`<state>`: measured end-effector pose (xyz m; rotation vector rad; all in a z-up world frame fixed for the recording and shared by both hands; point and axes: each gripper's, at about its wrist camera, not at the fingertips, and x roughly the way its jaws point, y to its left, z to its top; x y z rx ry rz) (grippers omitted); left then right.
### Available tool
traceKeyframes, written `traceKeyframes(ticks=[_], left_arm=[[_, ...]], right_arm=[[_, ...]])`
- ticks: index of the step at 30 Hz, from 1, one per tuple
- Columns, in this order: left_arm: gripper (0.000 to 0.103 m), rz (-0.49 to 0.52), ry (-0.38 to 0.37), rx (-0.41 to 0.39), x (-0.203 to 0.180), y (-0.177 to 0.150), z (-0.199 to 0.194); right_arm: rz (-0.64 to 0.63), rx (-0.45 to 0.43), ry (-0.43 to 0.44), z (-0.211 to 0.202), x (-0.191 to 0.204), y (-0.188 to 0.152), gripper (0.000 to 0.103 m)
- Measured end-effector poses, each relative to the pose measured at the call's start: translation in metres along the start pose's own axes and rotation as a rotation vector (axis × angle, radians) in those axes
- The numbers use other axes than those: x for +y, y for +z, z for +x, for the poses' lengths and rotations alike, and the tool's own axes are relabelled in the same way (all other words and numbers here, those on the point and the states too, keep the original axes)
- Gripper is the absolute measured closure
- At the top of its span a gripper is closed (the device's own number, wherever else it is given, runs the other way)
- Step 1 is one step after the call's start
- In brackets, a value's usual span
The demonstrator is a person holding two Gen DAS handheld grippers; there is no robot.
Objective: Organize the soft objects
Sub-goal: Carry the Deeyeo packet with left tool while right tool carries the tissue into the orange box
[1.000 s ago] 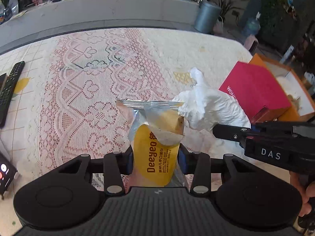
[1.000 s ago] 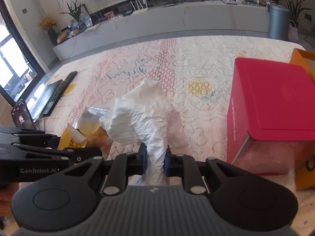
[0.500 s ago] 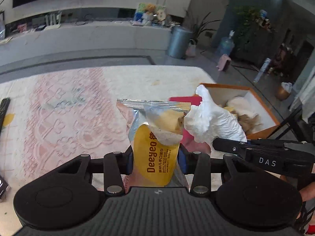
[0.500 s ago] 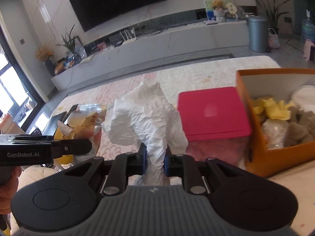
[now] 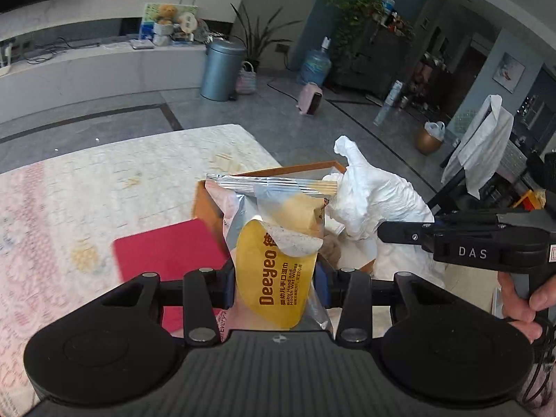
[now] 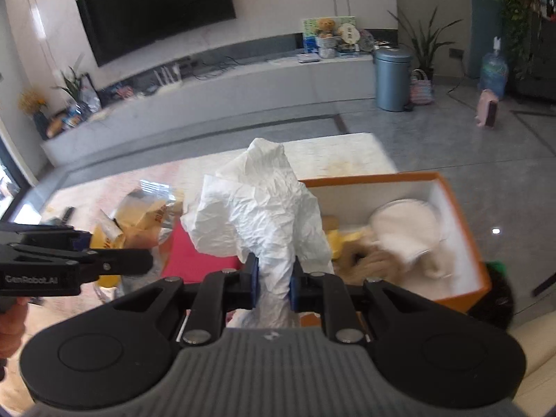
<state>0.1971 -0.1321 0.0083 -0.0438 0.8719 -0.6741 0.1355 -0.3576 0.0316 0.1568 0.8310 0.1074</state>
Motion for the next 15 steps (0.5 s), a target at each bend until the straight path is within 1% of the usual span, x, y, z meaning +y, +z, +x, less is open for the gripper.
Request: traceKeyframes(ticks=[5,8,12,15], left_arm=[[0.055,-0.023,-0.026,0.094,-0.006,0.029,0.063],[0.055,-0.009,-0.008,0.159,-0.011,0.038,0.100],[0.054,0.009,0.027,0.247,-0.011,0.038,0.143],[0.054,0.018,0.041,0.285,-0.008,0.035,0.164]], right_arm=[[-0.003,0.111,-0.058,0.036,-0.052,0.026,0.088],[-0.029,0.200,-0.108,0.073,-0.077,0.033,0.087],[-0.044,0.334,-0.145,0.125,-0.106,0.029,0.088],[-0.043,0.424,-0.145,0.157,-0.122,0.022,0.087]])
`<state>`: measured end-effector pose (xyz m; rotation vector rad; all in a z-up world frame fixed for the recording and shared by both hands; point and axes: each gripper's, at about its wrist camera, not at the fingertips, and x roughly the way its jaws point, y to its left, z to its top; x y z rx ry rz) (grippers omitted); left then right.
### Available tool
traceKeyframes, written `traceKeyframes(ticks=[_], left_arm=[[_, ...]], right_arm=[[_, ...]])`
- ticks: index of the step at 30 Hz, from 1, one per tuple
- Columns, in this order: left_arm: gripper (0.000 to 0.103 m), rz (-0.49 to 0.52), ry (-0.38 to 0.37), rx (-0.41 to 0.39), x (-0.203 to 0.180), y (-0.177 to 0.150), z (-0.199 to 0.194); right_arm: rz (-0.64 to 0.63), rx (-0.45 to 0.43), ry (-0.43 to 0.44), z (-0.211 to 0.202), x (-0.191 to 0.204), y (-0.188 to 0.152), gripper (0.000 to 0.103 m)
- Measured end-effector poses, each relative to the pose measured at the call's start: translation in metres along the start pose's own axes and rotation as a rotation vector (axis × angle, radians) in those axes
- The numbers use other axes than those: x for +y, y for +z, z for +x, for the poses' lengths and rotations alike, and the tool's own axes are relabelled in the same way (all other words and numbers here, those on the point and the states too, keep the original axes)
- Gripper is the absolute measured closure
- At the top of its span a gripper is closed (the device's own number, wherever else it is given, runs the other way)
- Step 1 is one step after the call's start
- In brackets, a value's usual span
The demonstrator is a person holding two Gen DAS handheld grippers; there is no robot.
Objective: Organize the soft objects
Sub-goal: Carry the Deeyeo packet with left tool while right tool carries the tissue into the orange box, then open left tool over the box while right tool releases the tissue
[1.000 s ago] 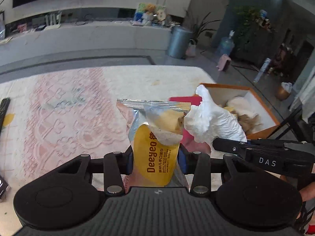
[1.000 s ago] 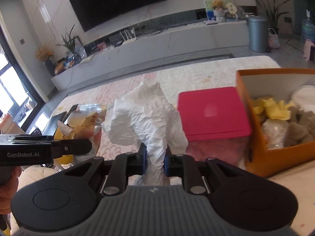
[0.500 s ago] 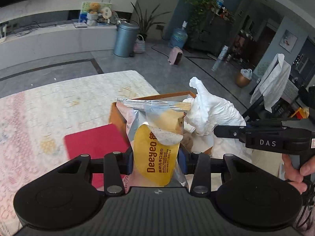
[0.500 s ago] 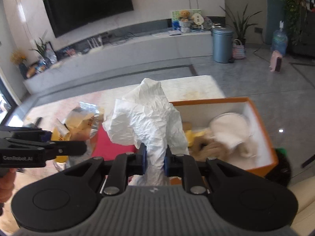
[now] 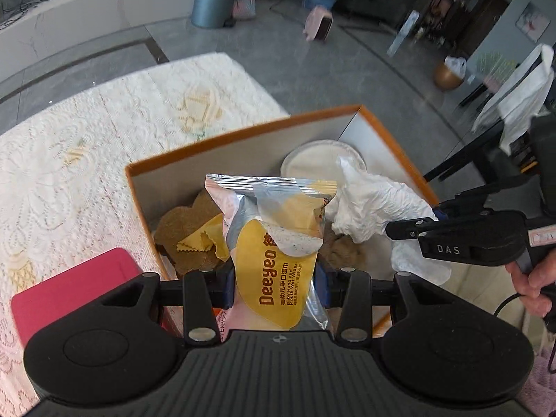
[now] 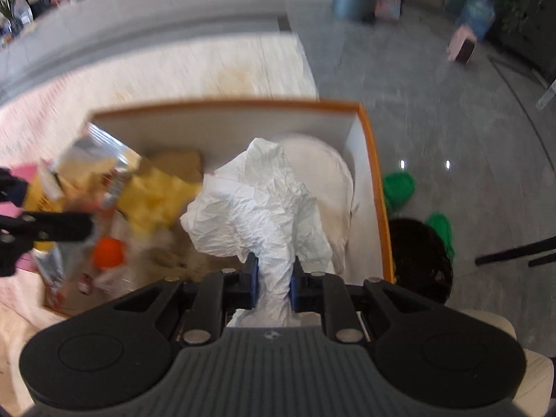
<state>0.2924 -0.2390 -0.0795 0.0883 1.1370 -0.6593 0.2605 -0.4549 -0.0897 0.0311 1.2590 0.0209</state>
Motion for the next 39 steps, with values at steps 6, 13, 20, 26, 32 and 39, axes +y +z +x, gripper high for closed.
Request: traceKeyframes(ticks=[6,13,20,26,32,39], left_arm=[[0.054,0.019,0.012,0.034,-0.002,0.002,0.019],[0.054,0.042,0.042,0.092,-0.008,-0.001,0.035],[0.049,0.067,0.075,0.085,-0.016,-0.002,0.036],[0.032,0.119,0.097,0.005,-0.028,0.002,0.016],[0.076,0.161,0.115,-0.042,-0.036,0.002,-0.009],[0.091,0.165,0.176,0.007,-0.030,-0.001,0.012]], right_arm=[[-0.019,0.163,0.004,0.047,-0.009,0.007,0.087],[-0.070,0.261,-0.026,0.076,0.000,0.008,0.082],[-0.136,0.212,-0.066,0.059,0.008,0.001,0.053],[-0.142,0.132,-0.051,0.019,0.007,-0.004,0.042],[-0.122,0.015,-0.020,-0.018,0.010,0.000,0.043],[-0.079,-0.004,0.005,0.004,0.015,0.010,0.081]])
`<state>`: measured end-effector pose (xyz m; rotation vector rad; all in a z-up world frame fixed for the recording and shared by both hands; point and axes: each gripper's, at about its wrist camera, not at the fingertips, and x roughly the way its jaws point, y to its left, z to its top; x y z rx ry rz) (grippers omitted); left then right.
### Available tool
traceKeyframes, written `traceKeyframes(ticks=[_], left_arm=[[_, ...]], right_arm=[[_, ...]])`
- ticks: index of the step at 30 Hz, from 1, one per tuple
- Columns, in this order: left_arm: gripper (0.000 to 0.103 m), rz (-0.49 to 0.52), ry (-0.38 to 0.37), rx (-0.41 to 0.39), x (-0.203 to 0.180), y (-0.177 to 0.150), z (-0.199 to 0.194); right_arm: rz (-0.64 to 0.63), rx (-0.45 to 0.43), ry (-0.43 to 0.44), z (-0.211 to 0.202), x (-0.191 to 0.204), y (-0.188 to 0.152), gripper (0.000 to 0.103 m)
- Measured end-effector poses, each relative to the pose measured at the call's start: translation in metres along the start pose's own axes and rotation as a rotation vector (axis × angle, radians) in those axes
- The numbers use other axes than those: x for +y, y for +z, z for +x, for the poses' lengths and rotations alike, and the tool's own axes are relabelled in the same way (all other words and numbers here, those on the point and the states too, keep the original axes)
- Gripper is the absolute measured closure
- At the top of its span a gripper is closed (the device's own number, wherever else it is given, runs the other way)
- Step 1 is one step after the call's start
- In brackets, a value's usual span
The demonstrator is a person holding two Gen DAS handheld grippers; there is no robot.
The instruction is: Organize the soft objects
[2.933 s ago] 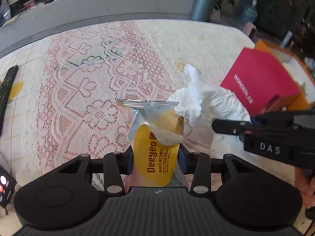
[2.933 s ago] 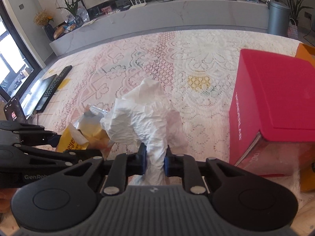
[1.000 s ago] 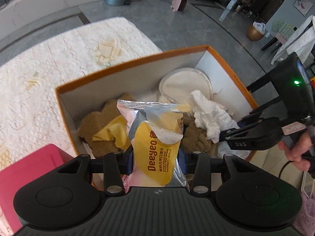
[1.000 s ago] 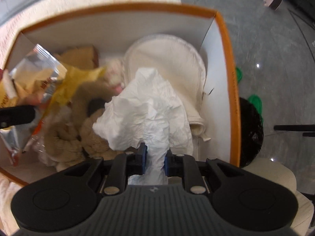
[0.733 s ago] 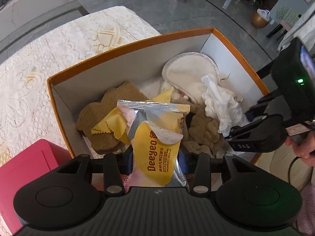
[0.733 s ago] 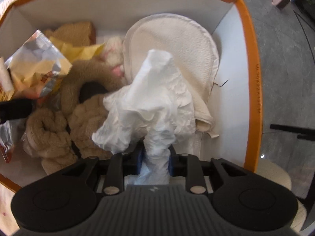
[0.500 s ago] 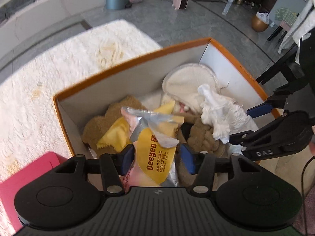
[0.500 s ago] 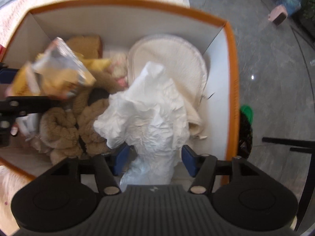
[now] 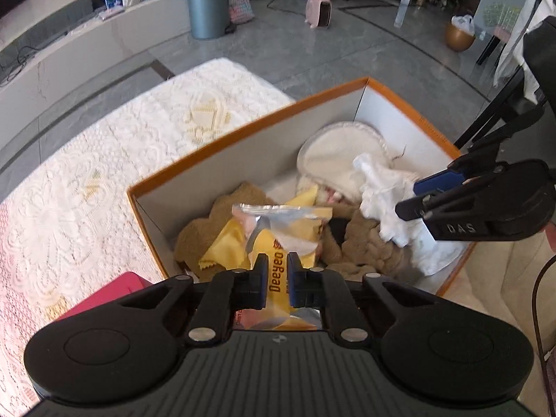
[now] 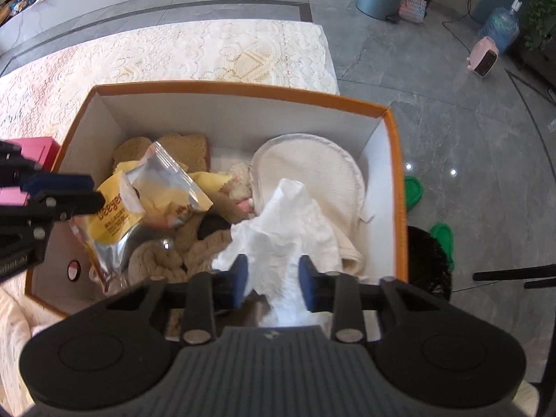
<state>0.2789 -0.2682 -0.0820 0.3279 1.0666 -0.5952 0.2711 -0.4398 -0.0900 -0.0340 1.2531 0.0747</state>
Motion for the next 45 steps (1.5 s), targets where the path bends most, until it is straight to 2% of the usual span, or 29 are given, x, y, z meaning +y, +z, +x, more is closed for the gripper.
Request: traceKeyframes(ticks=[7,12,15,17,19,21,25,31,37,42,45], left_arm=[[0.094,-0.007,0.001,0.042,0.001,-0.004,0.031],[0.094,0.005,0.001,0.030,0.001,-0.004,0.026],[0.091,0.004,0.000,-0.012,0.002,-0.006,0.008],[0.091,0.014,-0.006,-0.063,0.002,-0.009,-0.013],[0.091,0.016,0.002,-0.116,0.002,-0.015,-0.038],[0.091,0.021,0.009,-0.177,0.002,-0.021,-0.066],[0.084,0.024,0.025,-0.286,0.002,-0.044,-0.122],[0.084,0.013,0.110,-0.451,0.003,-0.095,-0.190],[0.082,-0.089,0.221,-0.608,0.011,-0.156,-0.221],[0.073,-0.173,0.327,-0.615,0.020,-0.205,-0.223],[0.061,-0.217,0.394,-0.649,0.022,-0.228,-0.222]], right_arm=[[0.051,0.055,0.013,0.036,-0.004,0.005,0.084],[0.071,0.048,0.032,0.031,-0.009,0.005,0.083],[0.082,0.009,0.028,0.012,-0.009,0.002,0.080],[0.093,-0.031,0.017,-0.006,-0.007,-0.001,0.077],[0.102,-0.081,0.011,-0.029,-0.001,-0.005,0.065],[0.104,-0.132,0.011,-0.052,0.008,-0.012,0.062],[0.081,-0.244,0.018,-0.103,0.032,-0.031,0.055],[0.032,-0.466,-0.024,-0.168,0.082,-0.078,0.047],[0.038,-0.650,-0.034,-0.200,0.133,-0.134,0.041],[0.095,-0.721,-0.030,-0.198,0.170,-0.172,0.039],[0.128,-0.752,-0.035,-0.191,0.192,-0.189,0.033]])
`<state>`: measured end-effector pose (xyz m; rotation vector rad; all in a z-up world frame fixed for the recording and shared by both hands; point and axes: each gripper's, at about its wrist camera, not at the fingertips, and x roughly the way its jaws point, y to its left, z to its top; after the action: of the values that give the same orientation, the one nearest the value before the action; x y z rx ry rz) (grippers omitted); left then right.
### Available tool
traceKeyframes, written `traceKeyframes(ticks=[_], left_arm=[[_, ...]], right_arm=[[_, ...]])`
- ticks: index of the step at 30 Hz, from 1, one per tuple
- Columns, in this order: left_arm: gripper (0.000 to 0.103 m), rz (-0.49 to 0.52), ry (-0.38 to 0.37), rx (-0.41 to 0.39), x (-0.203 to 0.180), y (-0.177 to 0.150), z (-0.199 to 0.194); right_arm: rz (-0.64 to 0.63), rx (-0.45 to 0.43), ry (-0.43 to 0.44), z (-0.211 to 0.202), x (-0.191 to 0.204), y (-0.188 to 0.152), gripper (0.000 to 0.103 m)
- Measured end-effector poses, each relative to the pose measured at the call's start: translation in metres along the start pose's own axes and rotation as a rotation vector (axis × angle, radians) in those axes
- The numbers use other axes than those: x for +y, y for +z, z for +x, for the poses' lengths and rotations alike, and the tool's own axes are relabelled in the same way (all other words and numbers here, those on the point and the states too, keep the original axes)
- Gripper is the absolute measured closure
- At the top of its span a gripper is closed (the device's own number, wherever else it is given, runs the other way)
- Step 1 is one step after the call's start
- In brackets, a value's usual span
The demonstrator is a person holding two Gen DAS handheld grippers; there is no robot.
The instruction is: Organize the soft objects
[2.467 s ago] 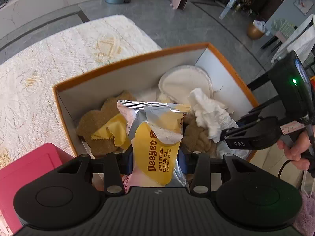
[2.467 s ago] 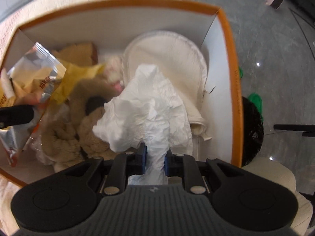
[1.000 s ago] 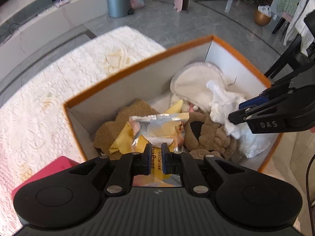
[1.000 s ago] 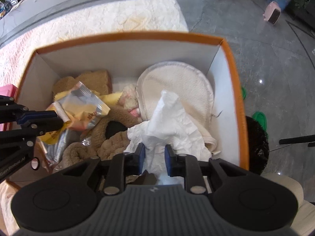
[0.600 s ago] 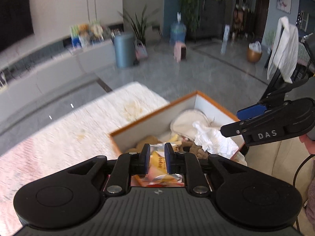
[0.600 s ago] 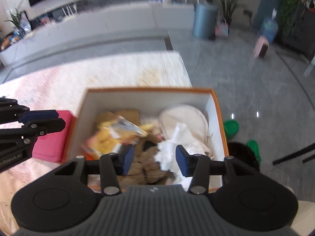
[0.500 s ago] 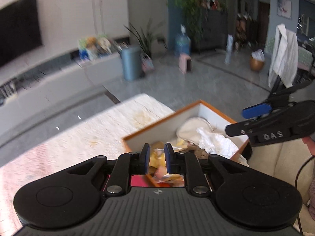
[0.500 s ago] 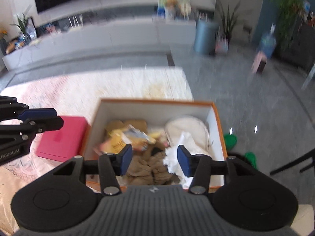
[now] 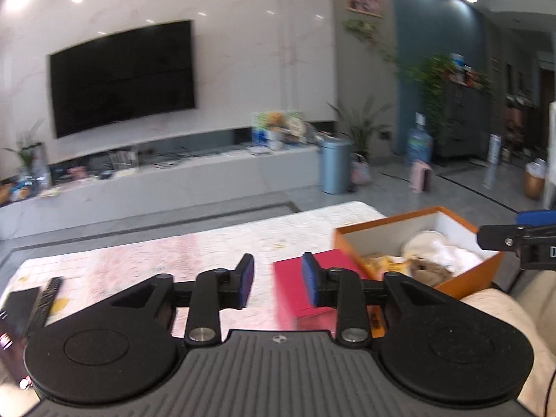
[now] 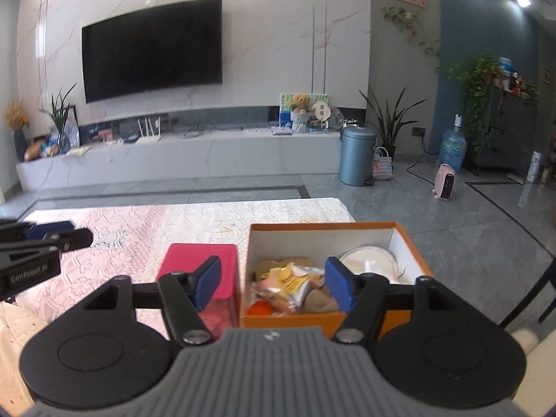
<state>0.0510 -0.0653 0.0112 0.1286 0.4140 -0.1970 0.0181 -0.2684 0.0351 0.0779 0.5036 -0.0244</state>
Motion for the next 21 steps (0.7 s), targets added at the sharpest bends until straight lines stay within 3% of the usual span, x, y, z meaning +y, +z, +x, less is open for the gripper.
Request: traceKeyframes(ticks=[1,4,7,9,13,21], left_arm=[[0.055,0.000,0.018,-0.011,0.002,-0.005,-0.005],[0.049,-0.014,0.051,-0.004,0.007,-0.016,-0.010],[0.042,-0.032,0.036,0.021,0.010,-0.024,-0.011],[0.031,-0.025,0.043,0.035,0.008,-0.027,-0.011],[0.027,-0.029,0.007,0.050,0.009,-0.039,-0.013],[0.024,-0.077,-0.001,0.189,0.015,-0.058,0.001]], right_arm=[[0.003,-0.013,-0.008,-0.002,0.008,-0.006,0.033],[0.007,-0.038,-0.030,-0.002,0.023,-0.021,0.033],[0.024,-0.051,-0.033,0.000,0.031,-0.034,0.033],[0.033,-0.057,-0.042,0.003,0.035,-0.045,0.032],[0.092,-0.054,-0.050,0.011,0.033,-0.060,0.026],[0.086,-0.012,-0.060,0.025,0.037,-0.069,0.025]])
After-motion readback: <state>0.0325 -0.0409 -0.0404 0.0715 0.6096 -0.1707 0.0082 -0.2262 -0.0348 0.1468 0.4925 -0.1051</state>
